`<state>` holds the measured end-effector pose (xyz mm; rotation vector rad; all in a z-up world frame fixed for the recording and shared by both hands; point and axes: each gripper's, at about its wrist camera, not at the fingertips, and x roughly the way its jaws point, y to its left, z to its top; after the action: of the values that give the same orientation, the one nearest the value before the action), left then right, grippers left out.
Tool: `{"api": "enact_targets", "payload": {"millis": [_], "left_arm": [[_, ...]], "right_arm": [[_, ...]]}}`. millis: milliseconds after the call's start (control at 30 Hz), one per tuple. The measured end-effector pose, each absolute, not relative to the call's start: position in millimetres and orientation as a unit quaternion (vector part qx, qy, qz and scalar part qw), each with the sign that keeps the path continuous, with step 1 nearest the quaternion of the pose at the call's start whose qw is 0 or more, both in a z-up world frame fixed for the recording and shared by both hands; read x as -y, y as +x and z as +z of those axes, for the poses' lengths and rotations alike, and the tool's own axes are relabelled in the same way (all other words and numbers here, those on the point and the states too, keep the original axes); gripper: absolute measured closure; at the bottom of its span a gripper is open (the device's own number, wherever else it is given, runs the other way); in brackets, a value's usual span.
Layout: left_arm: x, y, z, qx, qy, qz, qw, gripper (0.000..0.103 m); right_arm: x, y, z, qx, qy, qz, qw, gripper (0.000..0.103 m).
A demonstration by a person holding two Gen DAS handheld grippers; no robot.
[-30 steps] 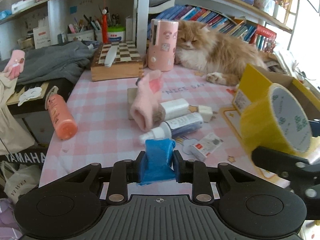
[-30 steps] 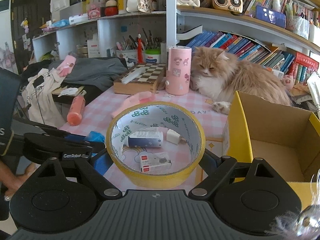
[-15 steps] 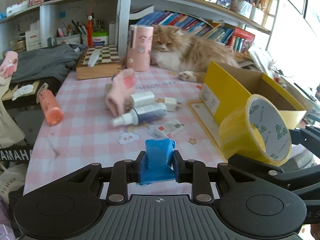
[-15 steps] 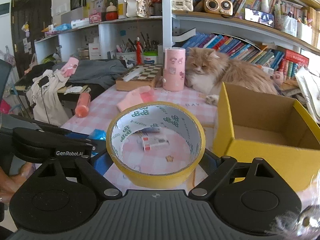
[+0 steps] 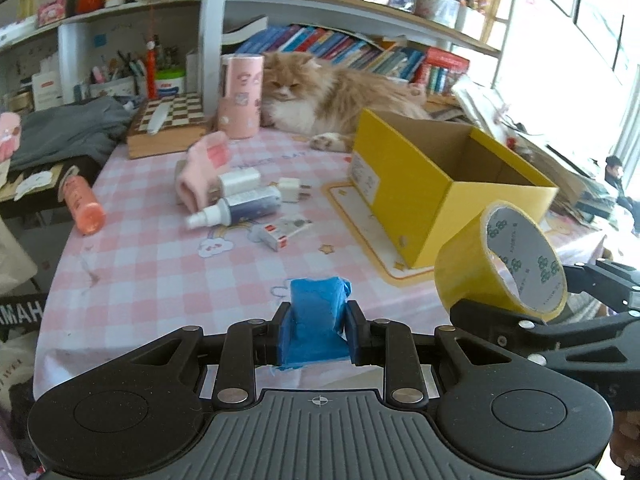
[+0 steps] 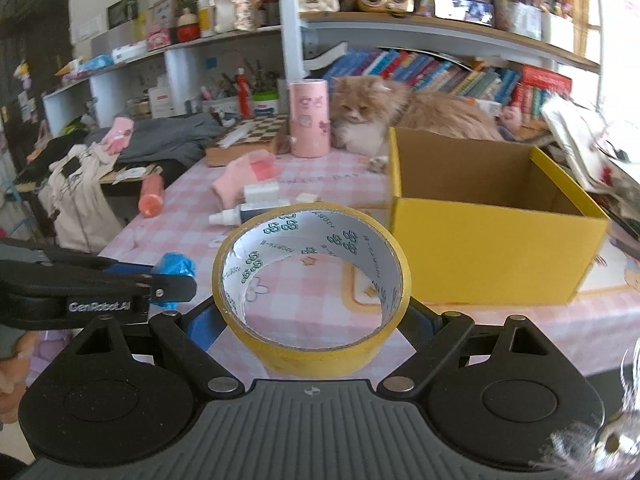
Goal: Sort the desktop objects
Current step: 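Carry the blue piece in the left tool while the right tool carries the tape roll toward the yellow box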
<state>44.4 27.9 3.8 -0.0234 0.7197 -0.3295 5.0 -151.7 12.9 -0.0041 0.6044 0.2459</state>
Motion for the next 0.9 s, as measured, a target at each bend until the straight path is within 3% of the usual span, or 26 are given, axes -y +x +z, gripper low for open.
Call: {"api": "enact_targets", "payload": {"millis": [900], "left_arm": [[55.7,16.5,2.0,-0.342,0.059,-0.285,0.893,0.077]], "right_arm": [[236.4,-52.8,-4.1,-0.336,0.098,-0.018,0.937,0.015]]}}
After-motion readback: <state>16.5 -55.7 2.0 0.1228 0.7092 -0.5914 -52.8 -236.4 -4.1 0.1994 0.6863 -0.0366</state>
